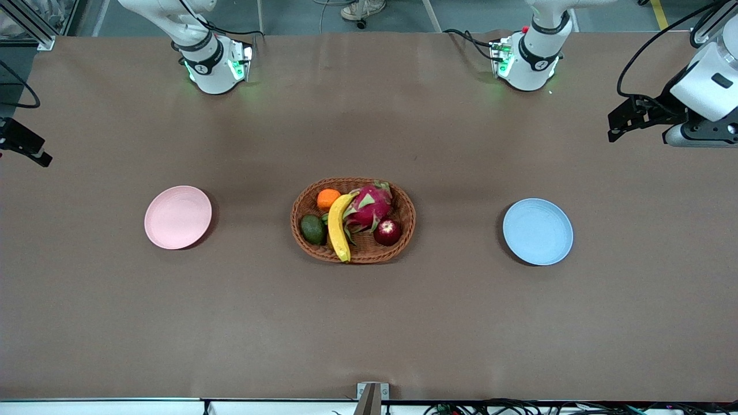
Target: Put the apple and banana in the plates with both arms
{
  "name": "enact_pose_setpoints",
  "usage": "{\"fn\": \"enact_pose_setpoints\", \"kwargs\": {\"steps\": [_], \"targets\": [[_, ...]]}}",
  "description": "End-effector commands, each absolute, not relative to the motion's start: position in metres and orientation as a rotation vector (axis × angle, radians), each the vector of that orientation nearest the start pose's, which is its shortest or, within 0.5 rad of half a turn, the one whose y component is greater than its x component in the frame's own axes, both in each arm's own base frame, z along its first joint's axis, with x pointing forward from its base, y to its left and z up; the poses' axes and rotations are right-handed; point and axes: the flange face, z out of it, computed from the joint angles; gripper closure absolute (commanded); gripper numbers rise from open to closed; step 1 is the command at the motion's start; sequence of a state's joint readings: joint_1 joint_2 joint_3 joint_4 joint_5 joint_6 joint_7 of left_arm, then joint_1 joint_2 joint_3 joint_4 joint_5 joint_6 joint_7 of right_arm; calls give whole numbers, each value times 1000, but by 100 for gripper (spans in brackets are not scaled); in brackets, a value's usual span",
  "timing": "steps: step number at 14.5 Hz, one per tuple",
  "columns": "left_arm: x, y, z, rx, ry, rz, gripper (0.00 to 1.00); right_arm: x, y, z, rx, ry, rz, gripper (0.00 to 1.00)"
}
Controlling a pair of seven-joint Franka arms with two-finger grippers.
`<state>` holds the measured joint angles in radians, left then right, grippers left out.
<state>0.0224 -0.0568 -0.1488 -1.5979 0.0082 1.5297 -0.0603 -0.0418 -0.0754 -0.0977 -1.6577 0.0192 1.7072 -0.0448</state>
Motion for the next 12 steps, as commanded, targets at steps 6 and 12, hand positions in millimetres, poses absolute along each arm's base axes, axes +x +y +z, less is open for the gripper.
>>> {"fn": "enact_pose_setpoints", "kwargs": {"steps": [6, 12], "targets": [[546, -64, 638, -3137, 118, 9, 0, 532, -73, 637, -3131, 166, -140, 0], [582, -91, 582, -3220, 129, 92, 0, 545, -56, 613, -3135, 99, -51, 0]]}}
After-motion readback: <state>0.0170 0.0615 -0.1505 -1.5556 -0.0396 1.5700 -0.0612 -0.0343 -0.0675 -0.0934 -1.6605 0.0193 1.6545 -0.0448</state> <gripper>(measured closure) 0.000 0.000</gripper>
